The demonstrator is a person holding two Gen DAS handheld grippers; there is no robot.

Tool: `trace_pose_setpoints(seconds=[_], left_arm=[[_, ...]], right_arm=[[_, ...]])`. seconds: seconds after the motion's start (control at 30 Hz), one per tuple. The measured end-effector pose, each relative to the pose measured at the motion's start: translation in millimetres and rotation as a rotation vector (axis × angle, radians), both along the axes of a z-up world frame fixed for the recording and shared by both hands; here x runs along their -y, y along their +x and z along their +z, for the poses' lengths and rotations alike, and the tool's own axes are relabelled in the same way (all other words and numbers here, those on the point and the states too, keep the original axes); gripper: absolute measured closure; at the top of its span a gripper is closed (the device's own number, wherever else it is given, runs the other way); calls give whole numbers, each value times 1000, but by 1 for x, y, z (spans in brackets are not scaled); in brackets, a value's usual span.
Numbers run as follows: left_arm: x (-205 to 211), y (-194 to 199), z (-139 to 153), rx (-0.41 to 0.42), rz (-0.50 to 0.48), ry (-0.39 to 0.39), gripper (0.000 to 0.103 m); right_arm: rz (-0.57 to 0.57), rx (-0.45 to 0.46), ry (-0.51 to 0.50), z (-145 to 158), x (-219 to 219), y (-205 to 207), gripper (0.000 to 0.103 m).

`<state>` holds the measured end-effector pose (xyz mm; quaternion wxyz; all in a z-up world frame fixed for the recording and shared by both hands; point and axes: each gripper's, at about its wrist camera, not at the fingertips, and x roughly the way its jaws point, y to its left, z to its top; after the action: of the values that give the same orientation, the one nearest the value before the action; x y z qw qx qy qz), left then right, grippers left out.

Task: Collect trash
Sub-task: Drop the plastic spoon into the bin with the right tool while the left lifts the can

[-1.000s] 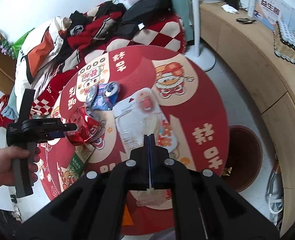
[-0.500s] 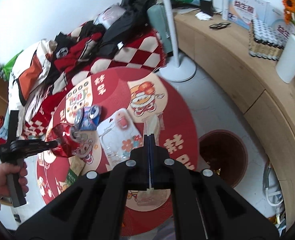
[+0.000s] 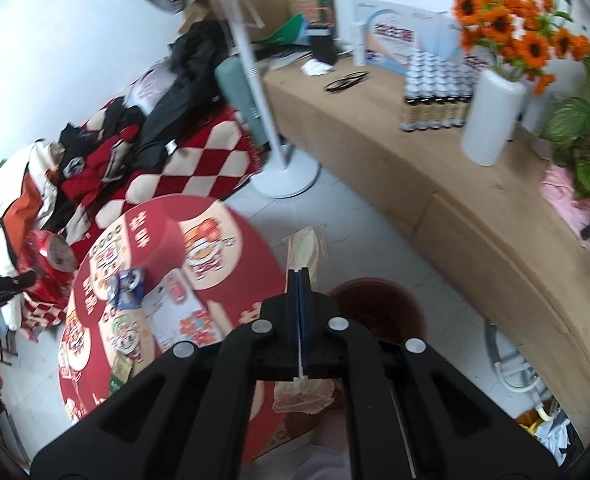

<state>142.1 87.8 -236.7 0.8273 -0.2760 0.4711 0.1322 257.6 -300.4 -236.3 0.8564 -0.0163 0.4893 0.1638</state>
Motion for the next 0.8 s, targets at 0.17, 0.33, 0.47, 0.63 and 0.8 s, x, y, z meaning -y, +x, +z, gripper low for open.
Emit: trace_pose_setpoints(seconds=[0.17,0.33,0.47,0.63,0.8], left_arm=[[31,24,37,76,-74,24,86],[58,41,64,126,-131,36,86],[72,48,77,147,-162,49,86],[89,56,93,166,-199,54,86],[97,60,105,185,-231,68,86]], right_arm=[[-40,-4,-3,8,22,11,98],[-59,2,1,16,39,20,98],[-67,-5,8,20,47,25,98],[-68,-7,15,27,54,27,95],[-71,26,20,39,56,24,75]])
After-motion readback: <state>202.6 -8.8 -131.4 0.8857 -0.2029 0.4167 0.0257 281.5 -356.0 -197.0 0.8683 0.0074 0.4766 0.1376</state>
